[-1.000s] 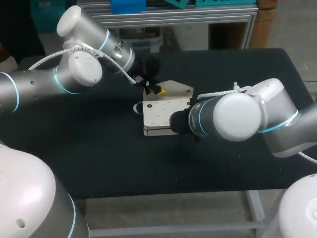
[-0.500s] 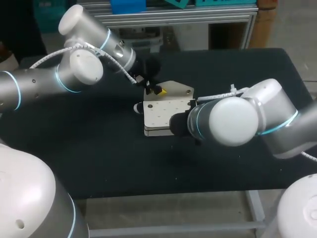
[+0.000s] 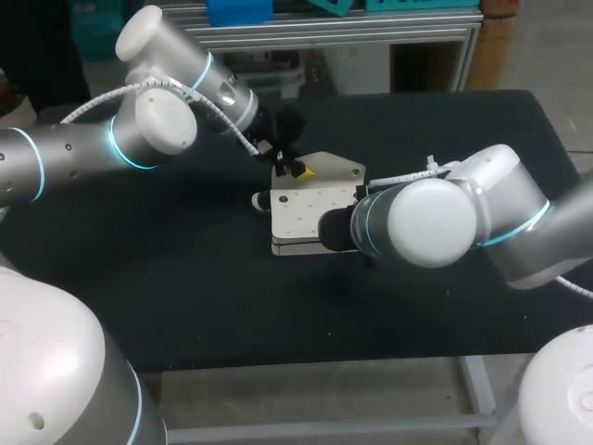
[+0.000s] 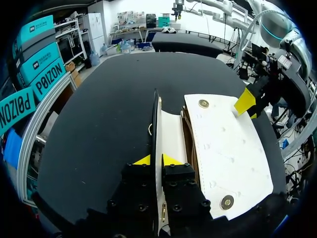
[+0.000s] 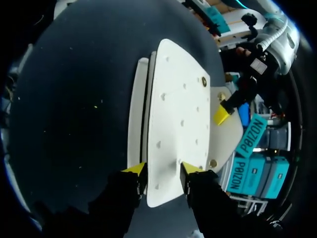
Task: Pick up the bag, open it, inspect its contents, close it, and place it on the opposite side
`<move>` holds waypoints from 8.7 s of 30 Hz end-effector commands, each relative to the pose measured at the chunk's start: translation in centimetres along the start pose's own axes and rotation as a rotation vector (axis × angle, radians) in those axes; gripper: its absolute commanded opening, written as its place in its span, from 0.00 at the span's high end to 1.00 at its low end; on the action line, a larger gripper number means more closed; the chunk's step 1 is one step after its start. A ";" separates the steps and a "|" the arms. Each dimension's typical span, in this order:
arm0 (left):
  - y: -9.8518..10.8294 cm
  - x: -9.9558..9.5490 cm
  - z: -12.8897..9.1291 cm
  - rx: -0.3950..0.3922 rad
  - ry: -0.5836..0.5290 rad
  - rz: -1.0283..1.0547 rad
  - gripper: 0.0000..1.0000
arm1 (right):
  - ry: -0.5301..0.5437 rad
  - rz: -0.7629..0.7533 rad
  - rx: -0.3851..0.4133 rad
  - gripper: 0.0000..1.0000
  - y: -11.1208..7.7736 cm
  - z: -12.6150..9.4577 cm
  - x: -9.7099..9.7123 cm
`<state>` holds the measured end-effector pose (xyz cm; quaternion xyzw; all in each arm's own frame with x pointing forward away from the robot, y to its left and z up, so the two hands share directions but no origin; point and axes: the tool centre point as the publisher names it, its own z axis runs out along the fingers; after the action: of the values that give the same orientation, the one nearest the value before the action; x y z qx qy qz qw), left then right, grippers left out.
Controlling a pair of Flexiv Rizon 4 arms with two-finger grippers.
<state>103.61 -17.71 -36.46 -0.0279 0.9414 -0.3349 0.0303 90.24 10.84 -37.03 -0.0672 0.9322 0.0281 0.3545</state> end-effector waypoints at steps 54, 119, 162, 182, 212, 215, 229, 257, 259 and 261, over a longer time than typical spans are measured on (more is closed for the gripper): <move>0.2 2.0 1.6 0.050 0.001 0.093 1.00 | -0.316 0.005 0.067 1.00 -0.2 0.9 1.8; -1.4 5.6 -2.8 0.148 -0.184 0.382 0.74 | -0.361 0.010 0.078 1.00 -0.5 1.7 2.0; 1.6 10.0 -0.4 0.076 -0.135 0.465 1.00 | -0.361 0.010 0.078 1.00 -0.5 1.7 2.0; 0.6 9.8 1.9 0.101 -0.118 0.437 1.00 | -0.361 0.010 0.078 1.00 -0.5 1.7 2.0; 0.9 9.4 1.6 0.002 -0.103 0.487 1.00 | -0.361 0.010 0.078 1.00 -0.5 1.7 2.0; 0.9 9.1 1.4 -0.004 -0.108 0.491 1.00 | -0.361 0.010 0.078 1.00 -0.5 1.7 2.0; 2.8 9.2 0.1 -0.050 -0.111 0.489 1.00 | -0.361 0.010 0.078 1.00 -0.5 1.7 2.0; 2.0 8.8 -0.6 -0.024 -0.134 0.472 0.56 | -0.361 0.010 0.078 1.00 -0.5 1.7 2.0; 1.7 8.9 -0.7 -0.004 -0.146 0.467 0.58 | -0.361 0.010 0.078 1.00 -0.5 1.7 2.0; 1.3 8.9 -0.9 0.021 -0.160 0.465 0.65 | -0.361 0.010 0.078 1.00 -0.5 1.7 2.0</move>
<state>95.20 -17.12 -36.61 0.1638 0.9202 -0.3111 0.1718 90.13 10.50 -38.93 -0.0407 0.9282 -0.0057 0.3698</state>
